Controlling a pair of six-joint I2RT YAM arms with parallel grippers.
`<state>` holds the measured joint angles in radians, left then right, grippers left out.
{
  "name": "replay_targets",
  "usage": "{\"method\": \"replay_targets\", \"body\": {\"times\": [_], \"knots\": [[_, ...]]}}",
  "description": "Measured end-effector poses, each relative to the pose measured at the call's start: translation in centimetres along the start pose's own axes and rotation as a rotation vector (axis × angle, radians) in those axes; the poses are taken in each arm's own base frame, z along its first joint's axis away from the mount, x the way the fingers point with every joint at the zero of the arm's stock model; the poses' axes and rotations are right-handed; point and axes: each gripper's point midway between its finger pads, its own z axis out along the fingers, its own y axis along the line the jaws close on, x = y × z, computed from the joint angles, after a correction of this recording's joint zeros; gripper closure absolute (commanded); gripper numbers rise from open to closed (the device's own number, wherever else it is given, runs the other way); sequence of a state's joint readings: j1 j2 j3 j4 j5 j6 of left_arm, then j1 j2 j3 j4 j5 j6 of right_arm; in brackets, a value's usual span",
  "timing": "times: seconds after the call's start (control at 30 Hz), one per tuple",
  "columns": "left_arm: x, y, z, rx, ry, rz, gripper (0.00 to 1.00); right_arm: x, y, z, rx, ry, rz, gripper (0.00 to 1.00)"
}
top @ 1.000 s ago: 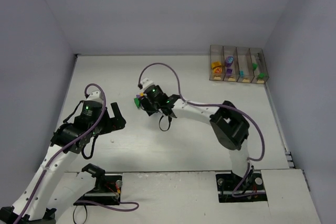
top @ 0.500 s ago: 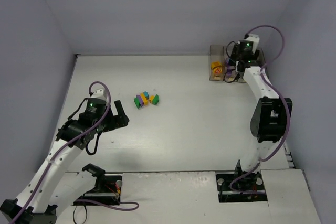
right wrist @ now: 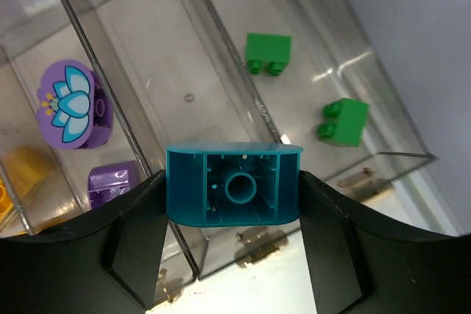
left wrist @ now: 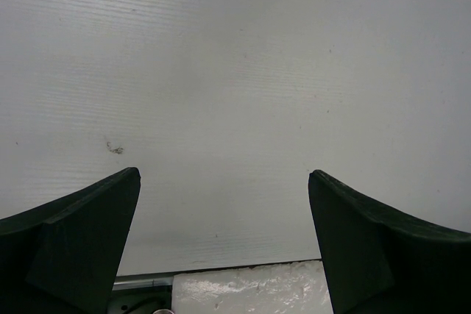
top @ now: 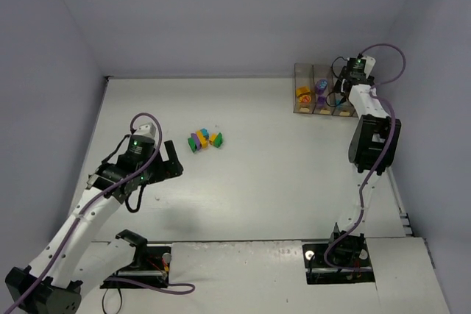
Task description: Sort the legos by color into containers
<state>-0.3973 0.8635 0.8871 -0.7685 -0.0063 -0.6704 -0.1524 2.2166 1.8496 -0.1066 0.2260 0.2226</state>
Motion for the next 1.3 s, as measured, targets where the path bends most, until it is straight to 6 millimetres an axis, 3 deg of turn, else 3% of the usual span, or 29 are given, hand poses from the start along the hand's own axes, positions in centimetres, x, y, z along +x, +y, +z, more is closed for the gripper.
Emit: {"method": "replay_targets", "body": {"times": [0.13,0.23,0.37,0.4,0.7,0.8,0.87,0.93,1.03,1.07,1.1,1.13,1.17,1.23,1.3], "knots": [[0.0,0.0,0.7,-0.013,0.017,0.002,0.1,1.2,0.4,1.4,-0.018,0.037,-0.013,0.63],[0.1,-0.1,1.3,-0.02,0.029,0.004,0.1,0.9,0.8,1.8,-0.033,0.034,-0.015,0.52],[0.0,-0.3,1.9,-0.028,0.045,0.006,0.1,0.5,1.1,1.8,-0.05,0.027,-0.013,0.27],[-0.1,-0.3,2.0,-0.029,0.047,0.006,0.1,0.4,1.1,1.8,-0.052,0.025,-0.011,0.25],[-0.3,-0.6,2.1,-0.022,0.043,0.005,0.1,0.0,1.4,1.8,-0.075,0.021,-0.015,0.22],[-0.4,-0.6,1.9,-0.017,0.037,0.004,0.1,-0.1,1.9,1.4,-0.101,0.024,-0.027,0.27],[-0.5,-0.7,1.8,-0.013,0.029,0.004,0.1,-0.2,2.4,0.5,-0.129,0.024,-0.043,0.36],[-0.6,-0.8,1.8,-0.008,0.023,0.004,0.1,-0.4,3.4,-1.3,-0.17,0.019,-0.068,0.49],[-0.8,-0.9,1.8,-0.002,0.014,0.004,0.1,-0.6,7.0,-5.9,-0.272,-0.006,-0.13,0.54],[-0.9,-0.9,1.8,-0.001,0.012,0.006,0.1,-0.2,11.3,-10.4,-0.391,-0.034,-0.191,0.5],[-1.0,-1.0,1.8,0.001,0.009,0.006,0.1,-0.2,11.8,-10.9,-0.406,-0.037,-0.198,0.5],[-1.0,-1.0,1.8,0.002,0.008,0.008,0.1,0.5,14.3,-13.2,-0.47,-0.051,-0.233,0.46],[-1.0,-1.0,1.8,0.002,0.007,0.01,0.1,1.4,16.5,-15.2,-0.529,-0.057,-0.267,0.39],[-1.0,-1.0,1.8,0.003,0.007,0.013,0.1,4.4,20.8,-18.9,-0.65,-0.051,-0.353,0.35],[-1.0,-1.0,1.8,0.003,0.007,0.016,0.1,8.9,25.0,-22.4,-0.78,-0.015,-0.454,0.33]]}}
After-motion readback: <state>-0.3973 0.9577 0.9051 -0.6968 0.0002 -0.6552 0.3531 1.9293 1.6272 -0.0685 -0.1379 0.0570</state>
